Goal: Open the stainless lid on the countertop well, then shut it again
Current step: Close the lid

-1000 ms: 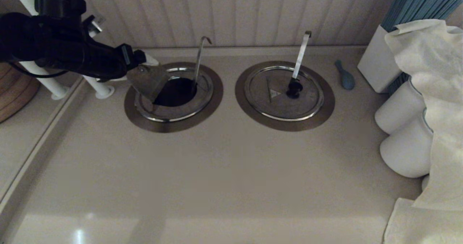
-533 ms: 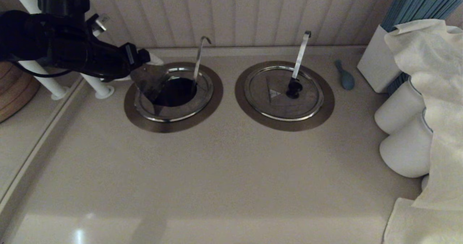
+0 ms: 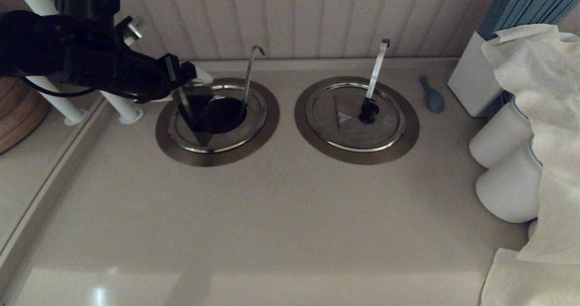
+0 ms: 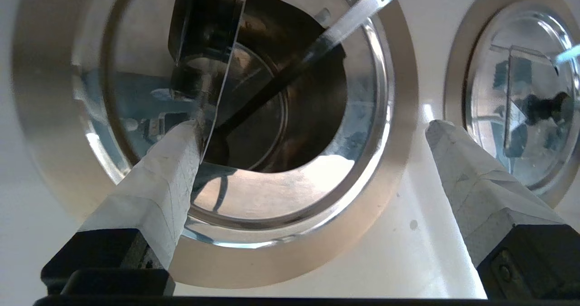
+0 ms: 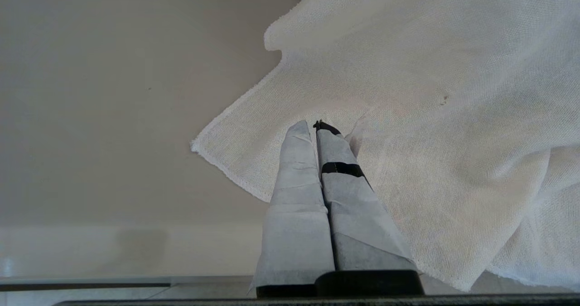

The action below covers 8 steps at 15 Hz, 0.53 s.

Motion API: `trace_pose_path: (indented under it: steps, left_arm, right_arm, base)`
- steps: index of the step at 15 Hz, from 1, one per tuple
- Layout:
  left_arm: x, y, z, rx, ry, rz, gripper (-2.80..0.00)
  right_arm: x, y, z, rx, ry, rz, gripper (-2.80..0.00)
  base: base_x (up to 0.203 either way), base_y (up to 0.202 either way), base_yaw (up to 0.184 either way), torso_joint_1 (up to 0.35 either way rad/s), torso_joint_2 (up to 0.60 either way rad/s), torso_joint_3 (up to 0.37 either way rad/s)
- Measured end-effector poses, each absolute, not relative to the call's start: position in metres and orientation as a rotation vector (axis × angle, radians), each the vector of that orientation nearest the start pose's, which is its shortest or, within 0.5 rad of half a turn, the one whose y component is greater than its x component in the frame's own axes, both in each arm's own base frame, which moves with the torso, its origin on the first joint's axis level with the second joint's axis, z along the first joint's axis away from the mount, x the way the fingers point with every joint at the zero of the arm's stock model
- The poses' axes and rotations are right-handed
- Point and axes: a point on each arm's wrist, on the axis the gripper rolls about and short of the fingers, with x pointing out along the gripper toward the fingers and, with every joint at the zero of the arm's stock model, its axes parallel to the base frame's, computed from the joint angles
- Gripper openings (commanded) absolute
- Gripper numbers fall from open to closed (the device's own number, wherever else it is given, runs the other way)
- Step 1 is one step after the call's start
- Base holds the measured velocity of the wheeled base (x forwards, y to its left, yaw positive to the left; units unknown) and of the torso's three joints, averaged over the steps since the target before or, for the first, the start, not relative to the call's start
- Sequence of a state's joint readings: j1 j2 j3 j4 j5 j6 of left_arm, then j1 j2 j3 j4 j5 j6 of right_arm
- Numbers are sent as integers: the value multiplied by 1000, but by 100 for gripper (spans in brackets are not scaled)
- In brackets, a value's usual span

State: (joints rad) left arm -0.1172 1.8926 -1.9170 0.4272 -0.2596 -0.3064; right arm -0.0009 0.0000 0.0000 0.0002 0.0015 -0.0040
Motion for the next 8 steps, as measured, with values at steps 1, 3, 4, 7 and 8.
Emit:
trace_pose_path:
  steps: [1, 3, 4, 7, 8]
  left_arm:
    - [357, -49, 325, -328, 458, -309, 0]
    - [356, -50, 326, -327, 456, -312, 0]
    - [355, -50, 327, -327, 455, -314, 0]
    - [353, -54, 327, -323, 458, -326, 0]
    - [352, -57, 326, -321, 462, -333, 0]
  right_arm:
    - [-23, 0, 75, -4, 0, 0, -280]
    - [-23, 0, 75, -4, 0, 1, -280]
    - [-23, 0, 75, -4, 0, 0, -280]
    - [-23, 0, 75, -4, 1, 1, -280]
    - [-23, 0, 75, -4, 0, 0, -280]
  base:
    - [0, 0, 0, 0, 0, 0]
    - [0, 0, 0, 0, 0, 0]
    - [0, 0, 0, 0, 0, 0]
    - [0, 0, 0, 0, 0, 0]
    - [0, 0, 0, 0, 0, 0]
